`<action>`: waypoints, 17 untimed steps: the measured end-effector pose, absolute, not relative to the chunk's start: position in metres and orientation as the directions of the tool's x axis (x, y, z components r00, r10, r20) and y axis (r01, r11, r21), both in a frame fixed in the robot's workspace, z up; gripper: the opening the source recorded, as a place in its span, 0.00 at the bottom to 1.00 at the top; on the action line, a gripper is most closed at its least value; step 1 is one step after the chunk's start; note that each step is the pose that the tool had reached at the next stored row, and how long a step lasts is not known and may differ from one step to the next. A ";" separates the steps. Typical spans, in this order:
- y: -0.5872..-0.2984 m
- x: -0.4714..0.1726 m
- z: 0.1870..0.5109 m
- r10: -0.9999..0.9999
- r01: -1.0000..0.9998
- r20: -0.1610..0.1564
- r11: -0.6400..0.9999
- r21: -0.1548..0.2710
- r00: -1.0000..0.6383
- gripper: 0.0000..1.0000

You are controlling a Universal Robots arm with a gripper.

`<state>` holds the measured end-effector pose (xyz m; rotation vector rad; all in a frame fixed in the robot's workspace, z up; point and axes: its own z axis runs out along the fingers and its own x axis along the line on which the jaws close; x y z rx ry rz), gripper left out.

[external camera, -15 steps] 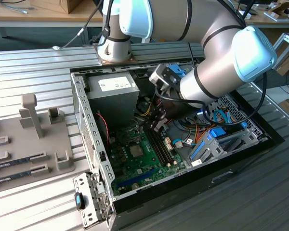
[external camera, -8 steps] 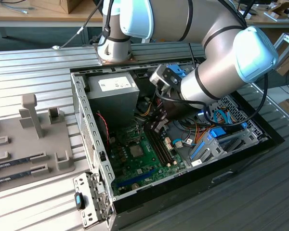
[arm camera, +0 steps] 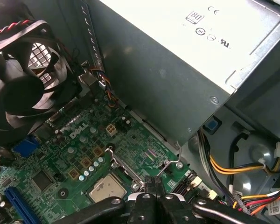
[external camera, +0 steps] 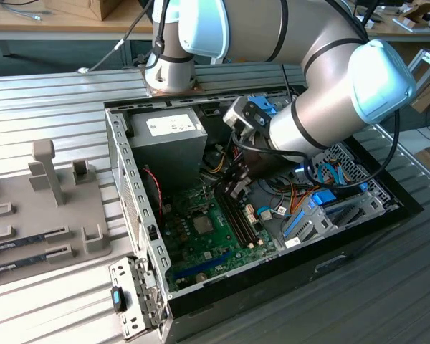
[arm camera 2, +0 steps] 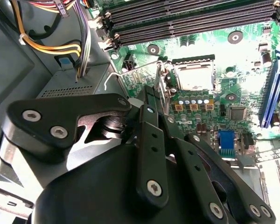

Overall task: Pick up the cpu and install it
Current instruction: 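Install the first cpu locking lever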

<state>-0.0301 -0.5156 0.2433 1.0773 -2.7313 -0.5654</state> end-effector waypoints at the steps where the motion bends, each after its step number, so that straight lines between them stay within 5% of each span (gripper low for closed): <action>1: -0.516 -0.030 0.243 -0.683 -0.626 0.002 0.671 0.398 -0.730 0.11; 17: -0.520 -0.030 0.245 -0.685 -0.628 0.002 0.669 0.398 -0.729 0.11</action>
